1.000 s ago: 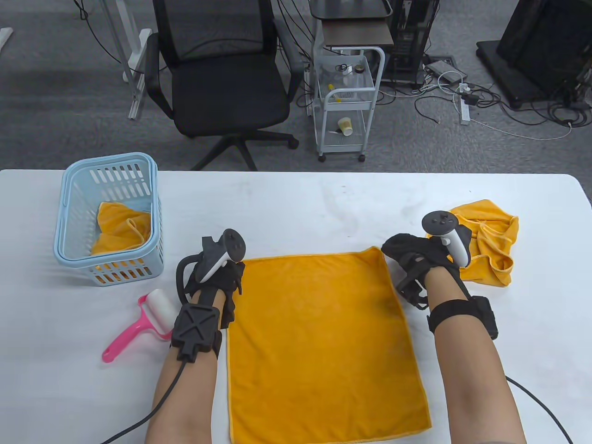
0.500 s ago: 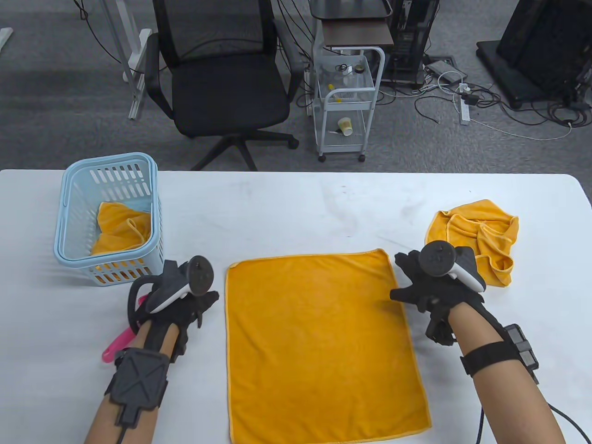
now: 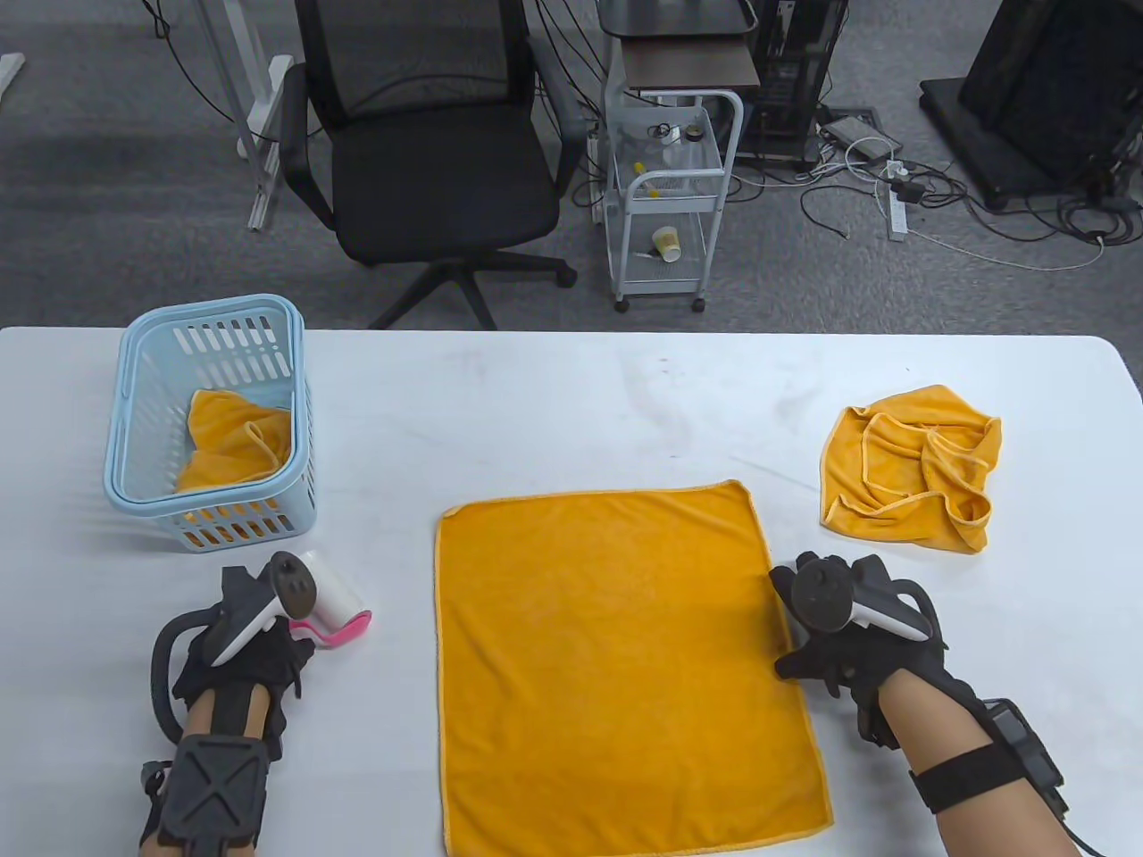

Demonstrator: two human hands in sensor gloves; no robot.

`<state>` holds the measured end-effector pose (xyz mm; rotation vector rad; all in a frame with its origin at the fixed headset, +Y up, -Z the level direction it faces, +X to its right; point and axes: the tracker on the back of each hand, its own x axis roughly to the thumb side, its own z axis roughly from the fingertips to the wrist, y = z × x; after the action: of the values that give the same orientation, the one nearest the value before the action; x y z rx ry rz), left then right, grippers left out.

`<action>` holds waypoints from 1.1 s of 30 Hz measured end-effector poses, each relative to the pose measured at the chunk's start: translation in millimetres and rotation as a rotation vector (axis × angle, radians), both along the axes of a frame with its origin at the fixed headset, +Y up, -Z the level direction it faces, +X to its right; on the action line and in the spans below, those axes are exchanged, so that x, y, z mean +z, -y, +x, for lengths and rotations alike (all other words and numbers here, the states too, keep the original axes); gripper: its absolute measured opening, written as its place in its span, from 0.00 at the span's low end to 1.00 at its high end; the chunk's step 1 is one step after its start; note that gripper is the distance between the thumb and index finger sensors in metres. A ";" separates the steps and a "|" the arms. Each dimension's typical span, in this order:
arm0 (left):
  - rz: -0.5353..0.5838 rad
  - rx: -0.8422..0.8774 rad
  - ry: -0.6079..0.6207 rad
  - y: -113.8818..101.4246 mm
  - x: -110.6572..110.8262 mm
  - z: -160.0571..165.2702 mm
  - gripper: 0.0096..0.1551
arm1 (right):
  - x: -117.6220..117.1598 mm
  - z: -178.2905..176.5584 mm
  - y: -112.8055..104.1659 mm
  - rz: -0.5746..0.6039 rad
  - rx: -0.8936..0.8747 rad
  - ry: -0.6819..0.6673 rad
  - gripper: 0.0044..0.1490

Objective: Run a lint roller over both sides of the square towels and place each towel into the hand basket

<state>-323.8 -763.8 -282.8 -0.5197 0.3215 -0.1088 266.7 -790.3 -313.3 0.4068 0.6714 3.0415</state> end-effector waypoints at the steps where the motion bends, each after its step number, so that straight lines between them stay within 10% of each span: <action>1: -0.010 -0.017 -0.004 2.7 -1.9 0.3 0.36 | 0.1 1.9 0.8 -0.008 -0.015 0.005 0.66; 6: 0.044 0.052 0.056 -6.1 -8.7 15.9 0.30 | 0.0 4.6 2.2 -0.017 -0.045 0.017 0.66; 13: 0.205 0.204 0.439 -58.8 -39.0 160.8 0.31 | -2.4 9.1 5.0 -0.050 -0.060 0.037 0.66; 20: 0.174 0.331 0.547 -22.0 -74.7 266.8 0.32 | -0.1 11.1 5.5 -0.052 -0.070 0.040 0.65; 27: 0.158 0.273 0.539 10.6 -89.6 266.6 0.33 | 0.9 11.7 5.6 -0.053 -0.070 0.029 0.64; 33: 0.096 -0.046 0.548 -15.7 -80.1 223.5 0.33 | 1.2 11.7 5.9 -0.056 -0.070 0.030 0.64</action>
<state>-100.4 -748.1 -362.9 -0.3695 -0.1963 -0.2722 278.5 -796.2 -312.1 0.3743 0.7230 2.9497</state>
